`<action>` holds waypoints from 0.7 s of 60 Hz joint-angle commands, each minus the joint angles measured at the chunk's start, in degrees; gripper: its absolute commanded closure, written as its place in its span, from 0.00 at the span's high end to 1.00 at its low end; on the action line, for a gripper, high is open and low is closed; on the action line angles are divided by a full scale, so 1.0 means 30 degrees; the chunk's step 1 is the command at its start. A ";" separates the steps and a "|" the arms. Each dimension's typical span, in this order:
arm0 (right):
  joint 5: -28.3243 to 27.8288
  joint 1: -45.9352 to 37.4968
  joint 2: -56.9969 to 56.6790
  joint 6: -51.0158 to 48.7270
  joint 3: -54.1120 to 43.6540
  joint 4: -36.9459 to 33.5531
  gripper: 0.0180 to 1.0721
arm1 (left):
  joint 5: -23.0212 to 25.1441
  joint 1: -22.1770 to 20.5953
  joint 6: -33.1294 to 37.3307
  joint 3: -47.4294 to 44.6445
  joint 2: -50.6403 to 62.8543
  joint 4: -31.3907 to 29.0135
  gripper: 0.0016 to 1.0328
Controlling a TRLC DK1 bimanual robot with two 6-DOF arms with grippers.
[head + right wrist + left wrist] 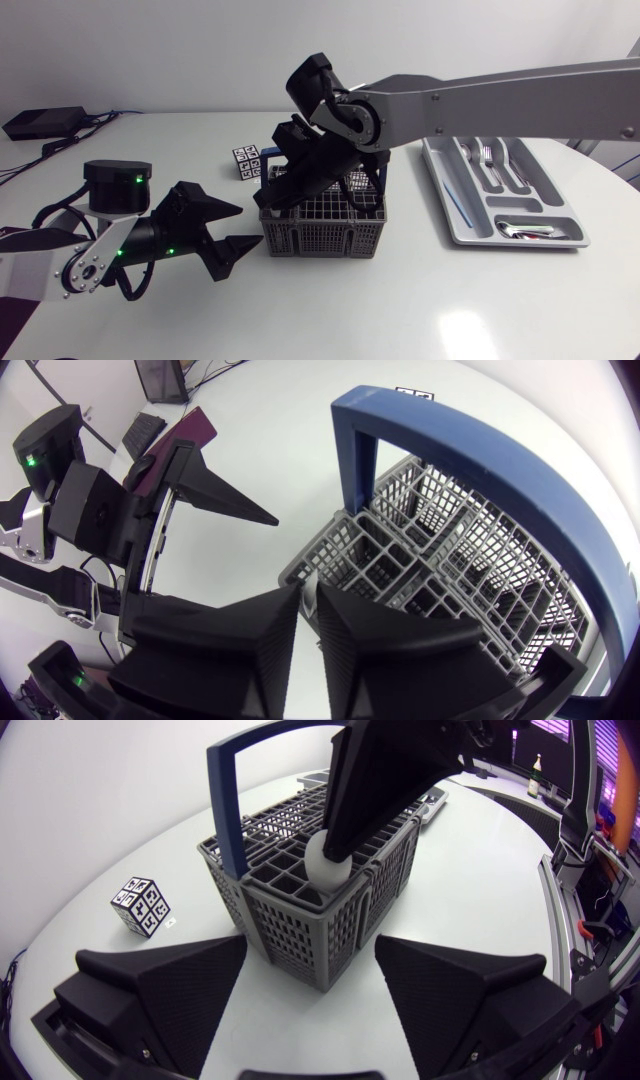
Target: Transfer all utensils from the basket to the drawer tray.
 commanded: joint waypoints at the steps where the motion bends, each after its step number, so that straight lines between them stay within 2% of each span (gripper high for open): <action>1: -0.0161 0.0106 0.0322 0.0288 0.0187 0.0171 0.05 | 0.0192 -0.0178 -0.0100 -0.0407 0.0299 0.0238 0.86; 42: -0.2710 -0.0480 -0.1816 0.0317 0.0216 -0.0298 0.05 | 0.0163 -0.0354 0.0017 -0.0554 0.0299 0.0238 0.86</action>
